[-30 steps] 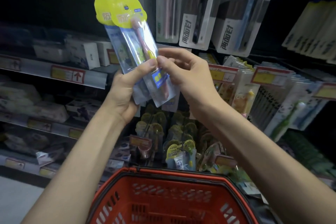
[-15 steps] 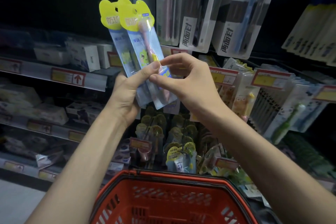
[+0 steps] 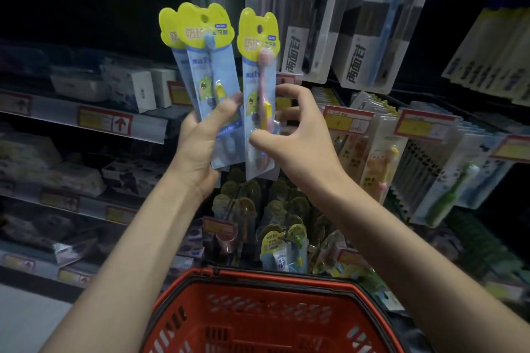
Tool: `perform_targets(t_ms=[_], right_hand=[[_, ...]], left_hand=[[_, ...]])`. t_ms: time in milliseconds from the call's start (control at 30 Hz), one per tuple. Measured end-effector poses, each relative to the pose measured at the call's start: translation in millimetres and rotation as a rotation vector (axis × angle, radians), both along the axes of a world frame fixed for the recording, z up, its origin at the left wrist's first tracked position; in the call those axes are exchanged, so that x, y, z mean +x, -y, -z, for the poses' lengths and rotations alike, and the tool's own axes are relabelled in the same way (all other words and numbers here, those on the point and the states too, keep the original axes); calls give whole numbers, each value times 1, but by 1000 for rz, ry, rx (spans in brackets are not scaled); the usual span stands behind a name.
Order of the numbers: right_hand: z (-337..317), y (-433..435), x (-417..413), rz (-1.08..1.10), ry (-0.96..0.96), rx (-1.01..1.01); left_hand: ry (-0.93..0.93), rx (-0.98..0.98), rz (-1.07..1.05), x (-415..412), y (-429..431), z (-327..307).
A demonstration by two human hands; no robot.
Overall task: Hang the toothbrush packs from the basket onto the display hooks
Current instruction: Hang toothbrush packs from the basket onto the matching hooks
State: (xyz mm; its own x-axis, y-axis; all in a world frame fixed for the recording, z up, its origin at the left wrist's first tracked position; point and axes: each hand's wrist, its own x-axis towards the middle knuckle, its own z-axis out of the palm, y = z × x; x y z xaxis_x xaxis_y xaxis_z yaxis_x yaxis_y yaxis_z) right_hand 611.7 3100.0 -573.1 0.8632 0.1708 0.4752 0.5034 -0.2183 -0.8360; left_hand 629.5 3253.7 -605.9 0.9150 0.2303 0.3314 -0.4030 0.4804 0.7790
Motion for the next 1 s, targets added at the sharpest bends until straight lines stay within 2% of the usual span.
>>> perform_targets(t_ms=[267,433,633,1000], right_hand=[[15,17,-10,-45,-25,-62],[41,35,-21,-114,-104,-47],[80,45,-16,-91,-227,-45],[110,33,7,-105,-294,25]], left_hand=[[-11,-16,-31,-5,2,-7],[-9,84,-65,-11,4,-13],[-5,112,-65,-17,4,-20],[-10,187,-80,-22,0,-23]])
